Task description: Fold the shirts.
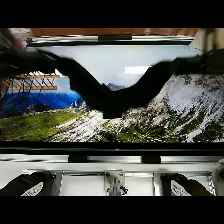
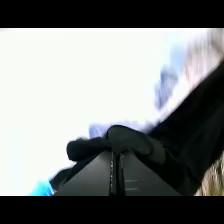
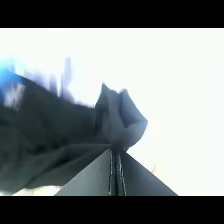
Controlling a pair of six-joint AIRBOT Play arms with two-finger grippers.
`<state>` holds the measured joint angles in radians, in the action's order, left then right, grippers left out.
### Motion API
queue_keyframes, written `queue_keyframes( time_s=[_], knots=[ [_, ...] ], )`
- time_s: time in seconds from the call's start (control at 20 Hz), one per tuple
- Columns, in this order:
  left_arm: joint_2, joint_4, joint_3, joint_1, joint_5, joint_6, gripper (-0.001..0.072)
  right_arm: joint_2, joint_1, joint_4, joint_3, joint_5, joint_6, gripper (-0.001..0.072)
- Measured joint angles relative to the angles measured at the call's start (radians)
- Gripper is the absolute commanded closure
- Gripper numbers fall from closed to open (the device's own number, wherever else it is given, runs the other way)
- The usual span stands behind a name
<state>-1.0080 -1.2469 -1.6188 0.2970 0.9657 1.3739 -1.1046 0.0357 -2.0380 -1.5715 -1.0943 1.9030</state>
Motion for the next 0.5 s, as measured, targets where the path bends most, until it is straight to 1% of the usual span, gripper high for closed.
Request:
queue_keyframes(
  time_s=[0.15, 0.25, 0.4, 0.5],
  knots=[
    [0.114, -0.048, -0.165, -0.022, -0.061, 0.019, 0.0680, 0.171, 0.005, 0.016, -0.106, 0.135, 0.012, 0.0654],
    [0.179, -0.079, -0.219, -0.028, -0.090, 0.030, 0.0680, 0.264, 0.005, 0.024, -0.146, 0.195, 0.015, 0.0654],
    [0.244, -0.179, -0.254, -0.032, -0.102, 0.086, 0.0680, 0.351, 0.006, 0.060, -0.171, 0.211, -0.026, 0.0654],
    [0.259, -0.254, -0.262, -0.034, -0.087, 0.124, 0.0680, 0.370, 0.006, 0.099, -0.178, 0.153, -0.061, 0.0654]
  ],
)
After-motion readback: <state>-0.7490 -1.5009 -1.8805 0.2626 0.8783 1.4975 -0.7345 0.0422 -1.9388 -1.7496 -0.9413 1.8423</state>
